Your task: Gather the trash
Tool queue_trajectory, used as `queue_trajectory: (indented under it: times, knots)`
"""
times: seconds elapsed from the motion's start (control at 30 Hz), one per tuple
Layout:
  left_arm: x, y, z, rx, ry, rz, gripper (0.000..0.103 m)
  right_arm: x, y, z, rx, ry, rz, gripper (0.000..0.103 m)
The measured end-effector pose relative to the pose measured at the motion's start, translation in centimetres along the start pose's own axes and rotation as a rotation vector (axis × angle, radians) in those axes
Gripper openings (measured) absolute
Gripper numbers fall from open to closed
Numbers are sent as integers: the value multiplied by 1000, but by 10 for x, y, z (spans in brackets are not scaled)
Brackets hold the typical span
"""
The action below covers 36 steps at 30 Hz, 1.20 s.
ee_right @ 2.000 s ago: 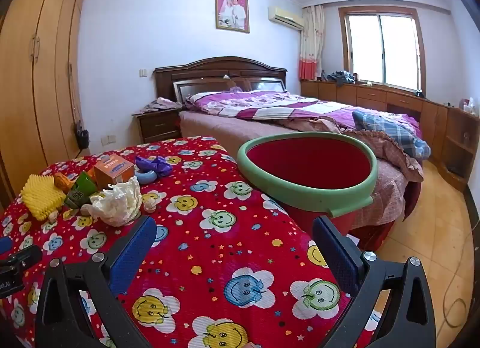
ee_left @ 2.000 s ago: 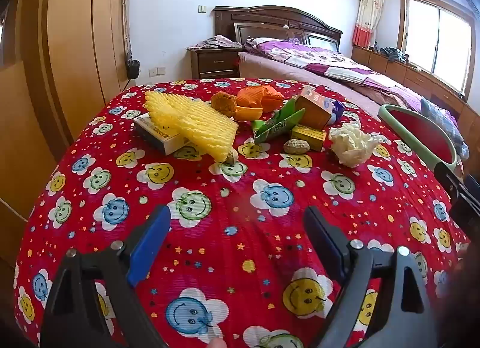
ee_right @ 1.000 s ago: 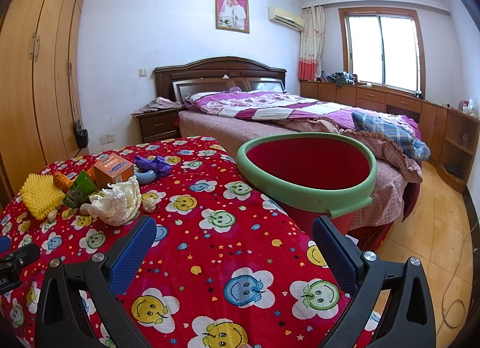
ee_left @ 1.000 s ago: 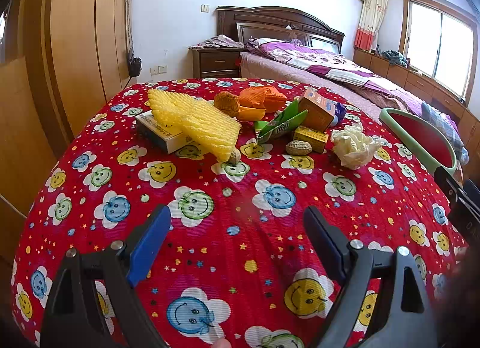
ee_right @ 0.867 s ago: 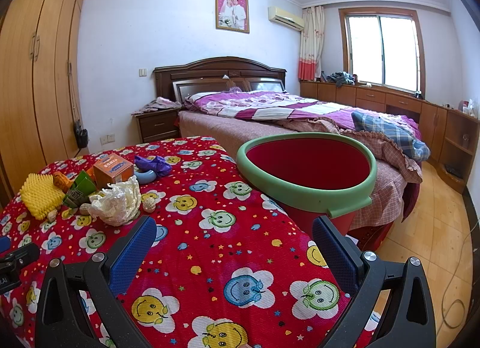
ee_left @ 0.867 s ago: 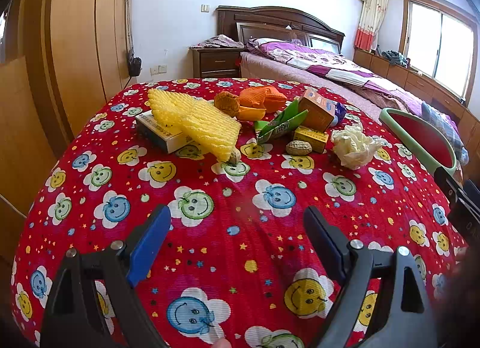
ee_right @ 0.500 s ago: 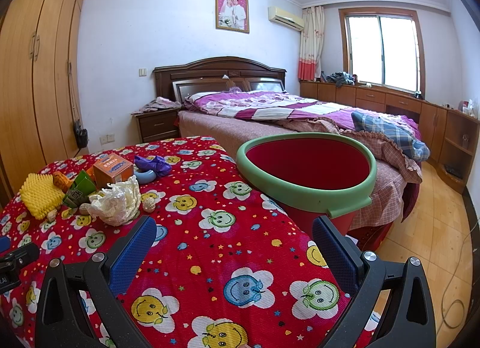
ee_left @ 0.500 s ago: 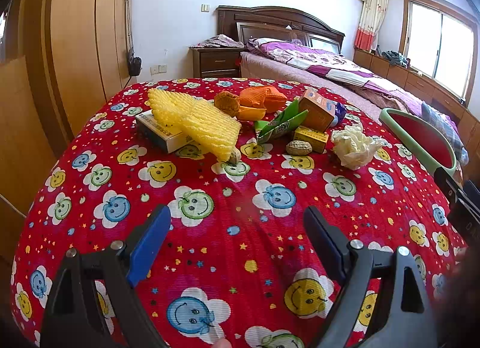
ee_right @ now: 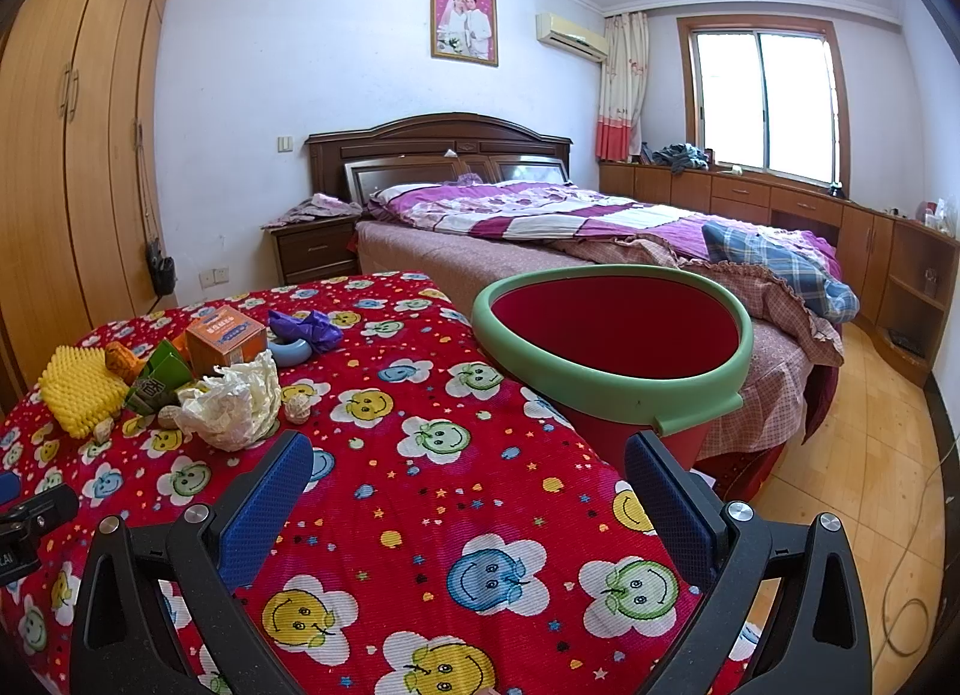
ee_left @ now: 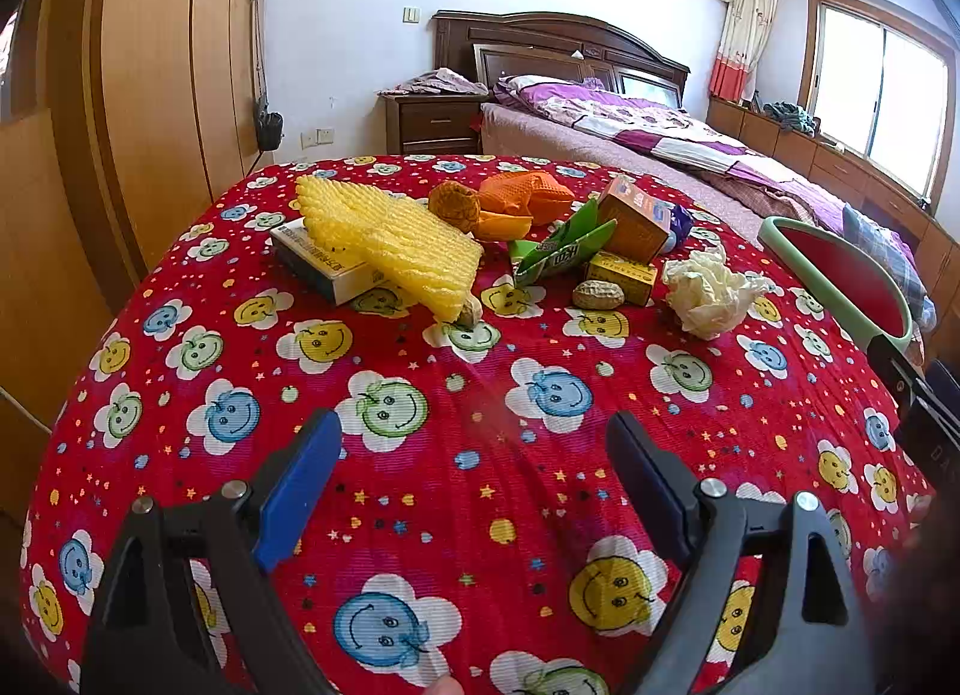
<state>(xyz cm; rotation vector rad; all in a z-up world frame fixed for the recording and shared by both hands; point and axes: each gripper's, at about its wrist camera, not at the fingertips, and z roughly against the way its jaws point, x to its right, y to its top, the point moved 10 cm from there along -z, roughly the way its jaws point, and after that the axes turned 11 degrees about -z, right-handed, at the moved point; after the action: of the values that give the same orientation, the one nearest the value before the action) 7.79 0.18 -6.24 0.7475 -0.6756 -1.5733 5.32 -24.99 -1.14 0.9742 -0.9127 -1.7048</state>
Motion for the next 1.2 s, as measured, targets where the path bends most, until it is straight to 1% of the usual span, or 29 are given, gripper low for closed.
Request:
queue_trajectory:
  times: [1.2]
  knots:
    - [0, -2, -1, -8, -5, 10, 90, 0, 0, 1, -5, 2, -1, 103]
